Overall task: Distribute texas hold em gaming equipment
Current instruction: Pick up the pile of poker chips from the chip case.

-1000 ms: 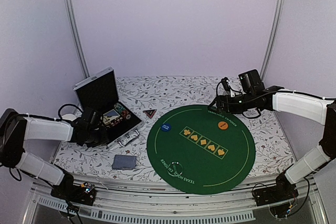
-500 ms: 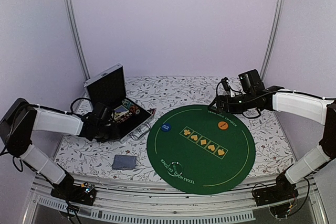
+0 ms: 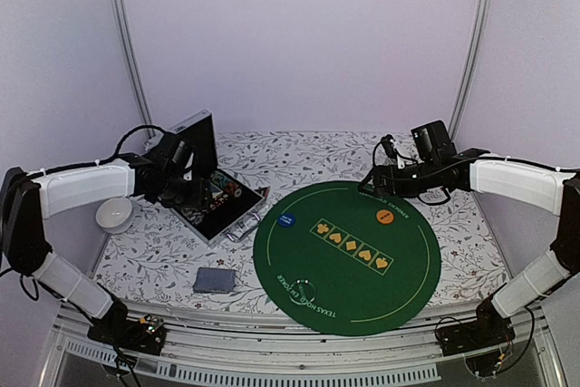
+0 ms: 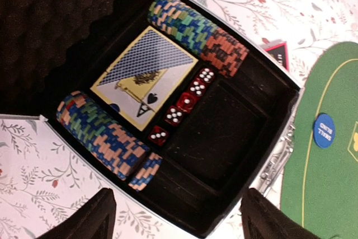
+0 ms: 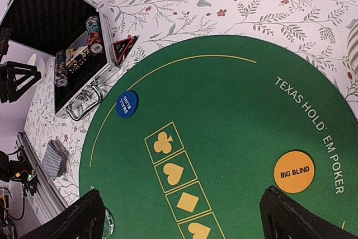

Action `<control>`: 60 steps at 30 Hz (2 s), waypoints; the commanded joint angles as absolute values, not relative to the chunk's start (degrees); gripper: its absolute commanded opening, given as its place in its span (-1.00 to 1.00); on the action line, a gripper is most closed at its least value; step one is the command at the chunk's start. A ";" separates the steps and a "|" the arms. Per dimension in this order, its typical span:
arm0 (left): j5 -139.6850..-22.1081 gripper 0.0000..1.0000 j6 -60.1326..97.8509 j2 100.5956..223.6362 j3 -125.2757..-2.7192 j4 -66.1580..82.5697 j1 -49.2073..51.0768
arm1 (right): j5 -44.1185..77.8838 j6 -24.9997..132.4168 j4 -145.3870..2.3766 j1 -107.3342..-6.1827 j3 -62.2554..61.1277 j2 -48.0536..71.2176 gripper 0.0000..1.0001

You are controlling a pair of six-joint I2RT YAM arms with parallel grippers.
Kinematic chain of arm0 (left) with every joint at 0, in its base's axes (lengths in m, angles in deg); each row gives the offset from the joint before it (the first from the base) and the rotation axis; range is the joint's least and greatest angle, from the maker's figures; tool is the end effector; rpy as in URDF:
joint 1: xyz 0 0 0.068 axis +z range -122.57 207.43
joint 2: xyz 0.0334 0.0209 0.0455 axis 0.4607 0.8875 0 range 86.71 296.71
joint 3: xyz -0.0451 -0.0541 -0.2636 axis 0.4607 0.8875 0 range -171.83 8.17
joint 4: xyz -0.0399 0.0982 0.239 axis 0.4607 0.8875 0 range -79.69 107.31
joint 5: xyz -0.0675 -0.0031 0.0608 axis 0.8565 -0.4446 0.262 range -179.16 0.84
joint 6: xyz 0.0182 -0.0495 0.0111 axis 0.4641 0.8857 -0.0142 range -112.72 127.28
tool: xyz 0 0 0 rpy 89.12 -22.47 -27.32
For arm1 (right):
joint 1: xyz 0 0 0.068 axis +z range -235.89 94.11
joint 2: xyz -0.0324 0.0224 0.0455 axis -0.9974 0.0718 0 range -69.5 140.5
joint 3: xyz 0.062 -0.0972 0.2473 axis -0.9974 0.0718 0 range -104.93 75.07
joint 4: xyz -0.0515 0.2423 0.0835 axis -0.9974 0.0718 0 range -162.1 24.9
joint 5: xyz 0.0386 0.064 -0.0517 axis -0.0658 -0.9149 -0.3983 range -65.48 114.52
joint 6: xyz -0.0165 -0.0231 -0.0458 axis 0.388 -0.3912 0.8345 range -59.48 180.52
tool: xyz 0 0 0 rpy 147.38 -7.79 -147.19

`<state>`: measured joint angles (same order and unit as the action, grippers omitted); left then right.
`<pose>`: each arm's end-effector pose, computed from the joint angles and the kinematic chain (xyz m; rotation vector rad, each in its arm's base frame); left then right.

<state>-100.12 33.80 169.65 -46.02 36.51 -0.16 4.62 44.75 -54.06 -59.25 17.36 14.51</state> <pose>0.2635 -0.1300 0.2212 -0.0525 2.5098 -0.1460 0.2766 0.1522 0.2463 -0.4055 2.3837 0.7617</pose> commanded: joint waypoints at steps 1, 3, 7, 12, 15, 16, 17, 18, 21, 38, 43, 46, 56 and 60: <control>-98.44 0.51 27.18 172.49 -48.77 44.11 5.46 | 4.74 45.21 -53.21 -58.88 16.63 13.67 0.98; -99.49 0.43 25.45 173.31 -50.06 45.04 5.98 | 4.92 45.40 -53.20 -58.90 16.96 13.48 0.97; -97.29 0.45 19.81 176.18 -53.07 48.67 5.86 | 3.83 45.41 -52.95 -58.90 16.52 14.28 0.98; -100.15 0.55 14.78 179.34 -55.34 52.14 5.26 | 3.49 45.66 -52.92 -58.90 15.87 15.10 0.98; -100.03 0.56 12.14 181.03 -56.17 52.32 4.87 | 3.18 45.77 -52.89 -58.86 15.55 15.67 0.98; -100.06 0.57 11.41 181.69 -56.47 52.59 4.64 | 3.17 45.88 -52.93 -58.85 15.41 15.80 0.98; -100.33 0.55 10.89 182.29 -56.77 52.70 4.55 | 3.12 45.93 -52.94 -58.85 15.34 15.87 0.98; -100.62 0.51 10.69 182.93 -57.20 52.75 4.53 | 3.16 45.93 -52.94 -58.90 15.31 15.93 0.98; -101.39 0.30 10.81 184.96 -58.31 53.30 4.33 | 3.20 46.09 -52.93 -58.83 15.30 16.15 0.98; -100.70 0.06 11.17 188.77 -59.60 52.76 4.22 | 2.72 46.45 -53.36 -58.85 15.82 16.81 0.98; -99.10 0.04 11.14 189.29 -59.35 52.84 4.15 | 2.71 46.62 -53.36 -58.90 16.32 16.56 0.98; -97.88 0.00 11.08 188.67 -59.27 52.72 4.00 | 2.73 46.60 -53.38 -58.84 16.71 16.53 0.98; -96.38 0.00 9.49 188.05 -58.84 51.97 2.39 | 2.49 46.81 -53.37 -58.90 16.65 16.65 0.98; -98.23 0.00 9.52 188.29 -59.56 51.98 2.39 | 2.46 46.98 -53.38 -58.90 16.54 16.97 0.98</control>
<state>-98.94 10.48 188.42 -58.63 53.38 3.40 3.01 46.39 -53.01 -59.25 17.03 16.21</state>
